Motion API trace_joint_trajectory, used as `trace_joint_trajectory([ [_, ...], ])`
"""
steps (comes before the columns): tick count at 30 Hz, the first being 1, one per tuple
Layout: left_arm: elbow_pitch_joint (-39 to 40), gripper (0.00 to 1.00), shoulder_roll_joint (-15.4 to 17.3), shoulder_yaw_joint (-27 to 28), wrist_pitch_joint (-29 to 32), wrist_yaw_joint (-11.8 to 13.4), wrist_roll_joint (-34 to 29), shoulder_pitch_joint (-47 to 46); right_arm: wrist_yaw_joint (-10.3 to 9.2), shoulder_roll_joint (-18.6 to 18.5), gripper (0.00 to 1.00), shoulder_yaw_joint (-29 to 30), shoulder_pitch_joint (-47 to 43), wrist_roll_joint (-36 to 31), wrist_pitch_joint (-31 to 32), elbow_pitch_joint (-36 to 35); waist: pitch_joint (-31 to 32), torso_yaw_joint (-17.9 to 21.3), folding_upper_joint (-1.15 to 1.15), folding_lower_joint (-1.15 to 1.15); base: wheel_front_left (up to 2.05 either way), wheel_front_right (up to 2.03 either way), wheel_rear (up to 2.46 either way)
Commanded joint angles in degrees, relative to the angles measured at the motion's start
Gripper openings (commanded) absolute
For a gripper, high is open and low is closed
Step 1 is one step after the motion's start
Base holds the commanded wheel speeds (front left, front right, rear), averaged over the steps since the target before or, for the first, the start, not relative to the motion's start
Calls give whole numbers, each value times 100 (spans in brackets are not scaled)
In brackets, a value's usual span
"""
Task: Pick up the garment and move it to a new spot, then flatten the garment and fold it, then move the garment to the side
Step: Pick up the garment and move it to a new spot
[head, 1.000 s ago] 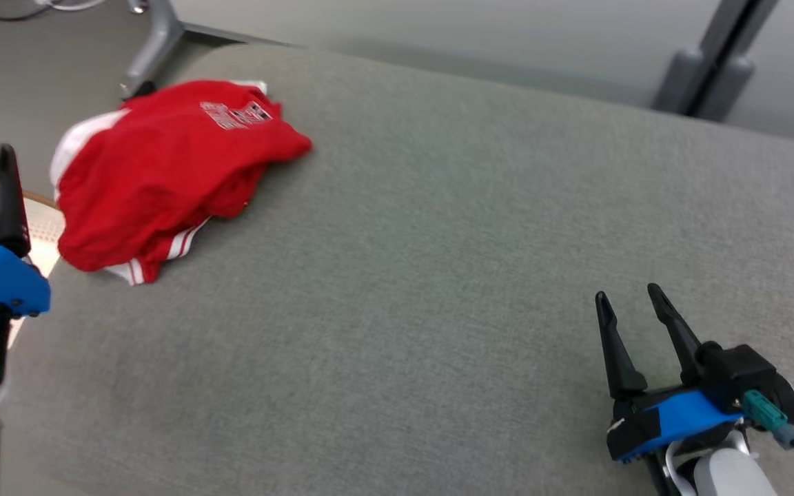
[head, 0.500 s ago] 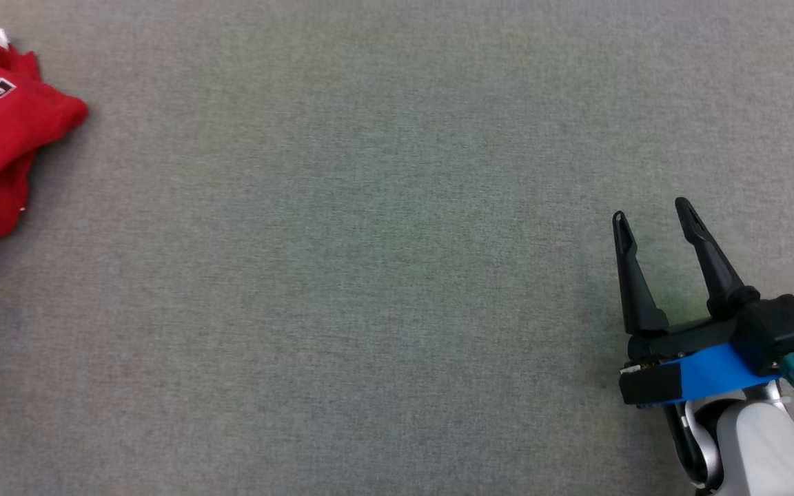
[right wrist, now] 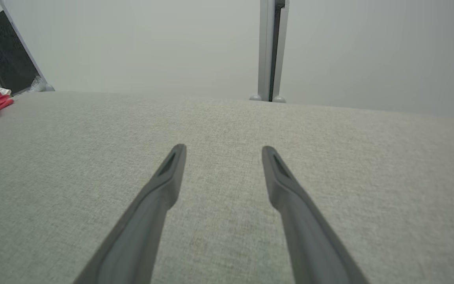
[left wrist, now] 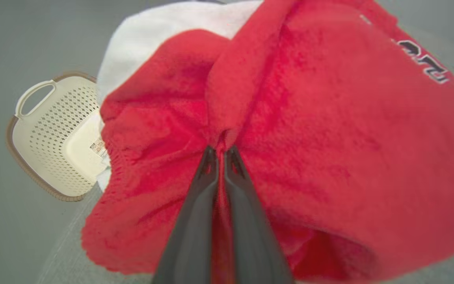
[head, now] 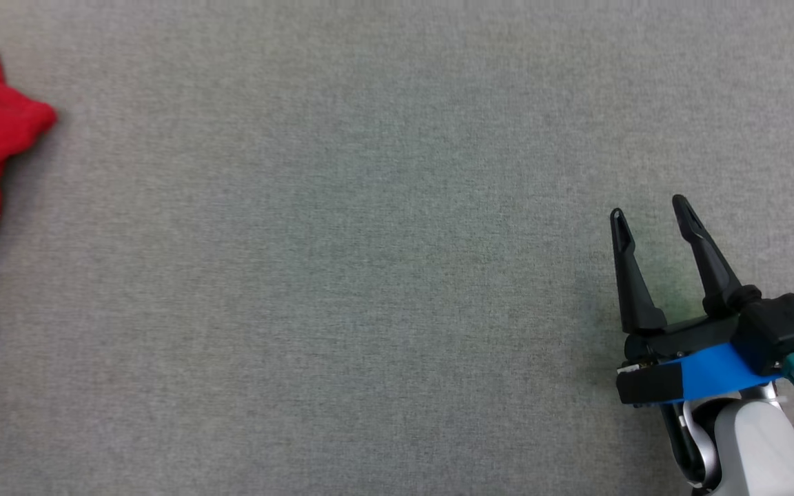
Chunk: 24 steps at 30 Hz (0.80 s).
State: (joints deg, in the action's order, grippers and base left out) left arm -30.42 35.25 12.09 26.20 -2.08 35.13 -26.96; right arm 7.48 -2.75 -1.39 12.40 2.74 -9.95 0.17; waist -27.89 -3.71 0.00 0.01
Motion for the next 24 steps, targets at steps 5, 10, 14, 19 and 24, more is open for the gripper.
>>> trace_joint_trajectory([
  [5, 280, 0, 162, -194, -434, -146, -267, -281, 3, -24, 100, -8, 23, 144, -109, 185, 413, -105, 0, -1, 0, 0, 0],
  [10, 711, 0, 387, -497, -477, -300, -472, -710, 3, -25, 100, -32, -106, 329, -213, 457, 975, -166, 0, -1, 0, 0, 0],
  [14, 1201, 0, 526, -811, -339, -394, -564, -1196, 3, -24, 100, -55, -220, 535, -309, 691, 1447, -133, 0, -1, 0, 0, 0],
  [19, 1911, 0, 392, -1399, -62, -499, -504, -1926, 3, -24, 100, -65, -380, 764, -421, 923, 1942, 46, 0, -1, 0, 0, 0],
  [24, 2584, 0, 76, -1959, 225, -517, -295, -2403, 3, -26, 100, -73, -501, 891, -485, 1063, 2250, 407, 0, -1, 0, 0, 0],
])
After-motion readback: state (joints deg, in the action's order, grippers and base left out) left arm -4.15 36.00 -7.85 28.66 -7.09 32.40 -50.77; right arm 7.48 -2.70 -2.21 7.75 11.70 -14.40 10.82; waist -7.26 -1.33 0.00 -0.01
